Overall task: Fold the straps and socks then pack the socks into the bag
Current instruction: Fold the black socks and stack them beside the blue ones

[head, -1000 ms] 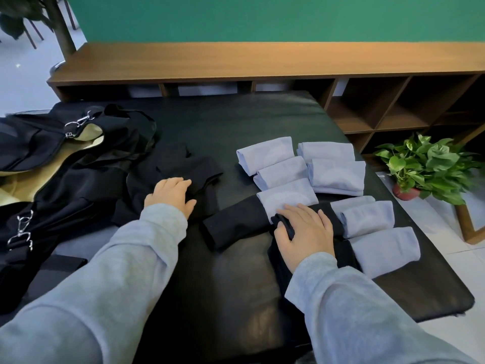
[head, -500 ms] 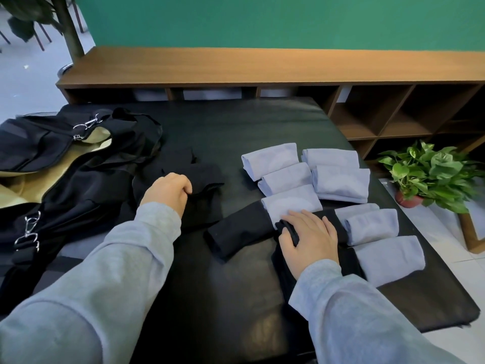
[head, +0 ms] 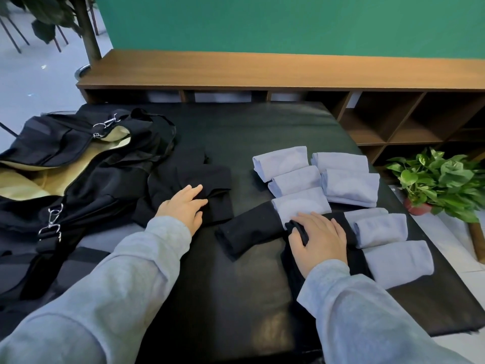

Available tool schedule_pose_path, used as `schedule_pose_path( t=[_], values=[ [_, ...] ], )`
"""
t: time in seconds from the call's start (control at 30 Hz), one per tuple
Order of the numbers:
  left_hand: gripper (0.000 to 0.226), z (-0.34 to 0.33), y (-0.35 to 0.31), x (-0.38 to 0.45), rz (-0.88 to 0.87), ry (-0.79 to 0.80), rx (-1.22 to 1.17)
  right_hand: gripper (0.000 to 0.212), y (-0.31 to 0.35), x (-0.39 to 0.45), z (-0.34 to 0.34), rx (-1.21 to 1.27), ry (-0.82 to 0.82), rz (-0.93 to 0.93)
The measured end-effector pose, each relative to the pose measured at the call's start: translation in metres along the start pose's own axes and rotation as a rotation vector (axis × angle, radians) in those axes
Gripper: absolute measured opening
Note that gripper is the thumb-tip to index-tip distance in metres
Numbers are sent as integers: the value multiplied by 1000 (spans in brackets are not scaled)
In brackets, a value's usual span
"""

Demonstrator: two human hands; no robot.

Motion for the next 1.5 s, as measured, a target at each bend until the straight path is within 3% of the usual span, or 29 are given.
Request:
schedule_pose_path(
  t=[0.3, 0.5, 0.7, 1.0, 1.17, 1.4, 1.5],
  values=[
    [53, 6, -8, -8, 7, -19, -3, 39, 1, -1, 3, 14, -54, 14],
    [57, 2, -7, -22, -27, 68, 91, 43, 2, -2, 3, 6, -36, 13],
    [54, 12, -10, -37, -60, 10, 57, 35, 2, -2, 4, 13, -47, 18],
    [61, -13, -5, -20, 72, 235, 135, 39, 3, -6, 7, 24, -71, 18],
    [63, 0, -6, -15, 95, 194, 77, 51, 3, -4, 8, 33, -124, 50],
    [62, 36, -21, -50, -10, -48, 44, 49, 10, -7, 12, 32, -147, 90],
    [61, 43, -22, -72, -41, -91, 68, 41, 29, -14, 16, -88, -183, 197]
  ],
)
Point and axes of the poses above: each hand's wrist, its own x-axis towards the middle knuckle, its own z-axis out of the back of the hand, y = z × x, the point moved 10 cm from there along x, towards the middle knuckle, and after that the axes turned 12 degrees about y, right-handed, at the moved point
